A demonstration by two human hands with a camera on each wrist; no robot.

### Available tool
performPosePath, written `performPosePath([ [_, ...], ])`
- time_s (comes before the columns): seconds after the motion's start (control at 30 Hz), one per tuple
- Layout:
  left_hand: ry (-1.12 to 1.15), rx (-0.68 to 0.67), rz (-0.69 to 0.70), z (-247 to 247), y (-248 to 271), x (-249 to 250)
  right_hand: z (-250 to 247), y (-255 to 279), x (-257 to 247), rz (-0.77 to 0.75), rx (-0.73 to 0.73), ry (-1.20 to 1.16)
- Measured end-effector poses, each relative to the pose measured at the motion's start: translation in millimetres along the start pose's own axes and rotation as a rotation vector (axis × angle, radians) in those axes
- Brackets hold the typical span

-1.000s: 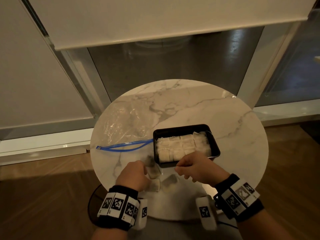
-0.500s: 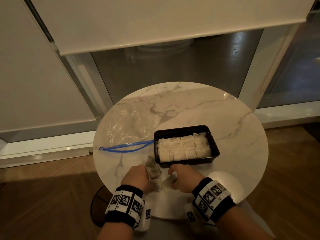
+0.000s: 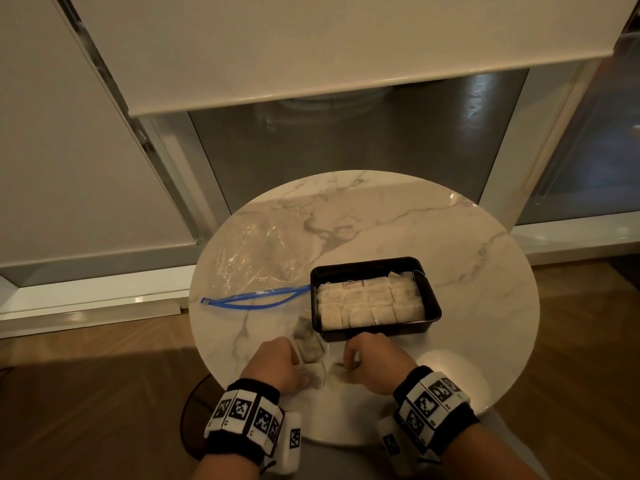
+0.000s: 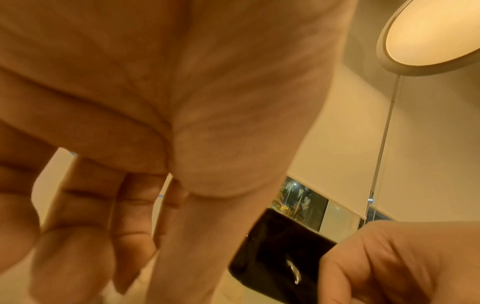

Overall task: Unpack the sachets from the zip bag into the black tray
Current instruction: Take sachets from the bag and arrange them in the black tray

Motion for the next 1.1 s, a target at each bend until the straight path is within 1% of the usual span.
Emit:
performPosePath([
  [0.13, 0.066, 0.034, 0.085, -7.1, 1.8, 3.1, -12.2, 9.3, -4.7, -0.079, 0.037, -0.124],
  [0.23, 0.137, 0.079, 0.182, -16.6, 6.2, 8.6, -27.4, 18.9, -13.2, -0.161, 0.123, -0.365],
  [0.33, 0.205, 0.176, 0.272, -28.6, 8.9, 14.1, -41.3, 24.6, -21.9, -0.221, 0.186, -0.654],
  [0.4, 0.312, 0.222, 0.312, -35.2, 10.8, 17.4, -46.8, 25.7, -23.2, -0.203, 0.223, -0.799],
  [0.5, 0.413, 0.241, 0.373, -41.5, 16.6, 24.1, -51.0, 25.9, -19.1, -0.143, 0.301, -0.907],
  [0.6, 0.502, 0.262, 0.431, -45.4, 21.6, 32.6, -51.5, 26.9, -17.5, -0.117, 0.335, -0.956],
  [0.73, 0.545, 0.260, 0.433, -41.5, 25.5, 44.2, -51.4, 29.9, -20.4, -0.125, 0.358, -0.957],
  [0.87, 0.575, 0.230, 0.442, -35.9, 31.0, 52.4, -51.3, 31.3, -24.0, -0.146, 0.341, -0.920],
  [0.97, 0.546, 0.293, 0.484, -36.2, 30.2, 54.1, -51.5, 32.7, -25.9, -0.160, 0.318, -0.913],
  [1.1, 0.603, 0.356, 0.506, -41.4, 30.1, 52.2, -54.5, 35.6, -23.8, -0.153, 0.319, -0.919],
])
Point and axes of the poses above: each hand's wrist, its own y-axis away from the middle knuckle, its own z-axis out of the palm, x = y × z, the point moved 5 cm from there along -y, towards the middle knuckle, and after that the axes turned 3 degrees about x, right-handed, at the moved point
